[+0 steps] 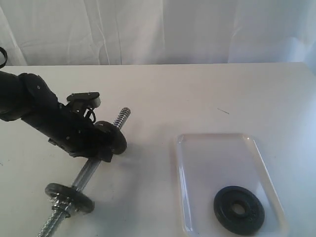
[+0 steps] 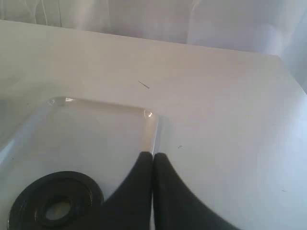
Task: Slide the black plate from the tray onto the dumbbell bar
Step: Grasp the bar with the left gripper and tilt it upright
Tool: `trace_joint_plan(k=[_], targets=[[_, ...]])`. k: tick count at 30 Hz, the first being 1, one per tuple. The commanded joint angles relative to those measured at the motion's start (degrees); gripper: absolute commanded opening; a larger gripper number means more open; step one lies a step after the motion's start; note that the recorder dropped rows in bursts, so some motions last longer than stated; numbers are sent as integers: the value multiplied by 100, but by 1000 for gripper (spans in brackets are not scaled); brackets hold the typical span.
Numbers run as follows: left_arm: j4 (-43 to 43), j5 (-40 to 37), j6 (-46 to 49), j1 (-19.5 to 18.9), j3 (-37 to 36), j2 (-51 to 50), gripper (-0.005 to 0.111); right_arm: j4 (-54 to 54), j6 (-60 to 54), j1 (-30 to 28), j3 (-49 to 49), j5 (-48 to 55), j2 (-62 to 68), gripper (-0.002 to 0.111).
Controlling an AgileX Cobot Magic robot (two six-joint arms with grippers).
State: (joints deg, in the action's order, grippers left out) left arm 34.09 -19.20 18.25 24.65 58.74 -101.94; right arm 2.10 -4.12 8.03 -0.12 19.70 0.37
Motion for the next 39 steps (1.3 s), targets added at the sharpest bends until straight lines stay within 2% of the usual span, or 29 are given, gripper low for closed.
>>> trace_joint_plan(k=[1, 9, 24, 30, 39], targets=[[179, -491, 649, 14, 72, 566, 0, -36, -17, 23, 12, -46, -37, 0], [189, -1475, 1512, 14, 72, 876, 0, -36, -17, 23, 12, -46, -37, 0], [1291, -2664, 3480, 14, 72, 953, 0, -36, -17, 23, 12, -46, -37, 0], [1561, -2799, 3558, 14, 72, 953, 0, -36, -17, 23, 12, -46, -37, 0], [1487, -2842, 3568, 14, 72, 953, 0, -36, -17, 23, 12, -46, -37, 0]])
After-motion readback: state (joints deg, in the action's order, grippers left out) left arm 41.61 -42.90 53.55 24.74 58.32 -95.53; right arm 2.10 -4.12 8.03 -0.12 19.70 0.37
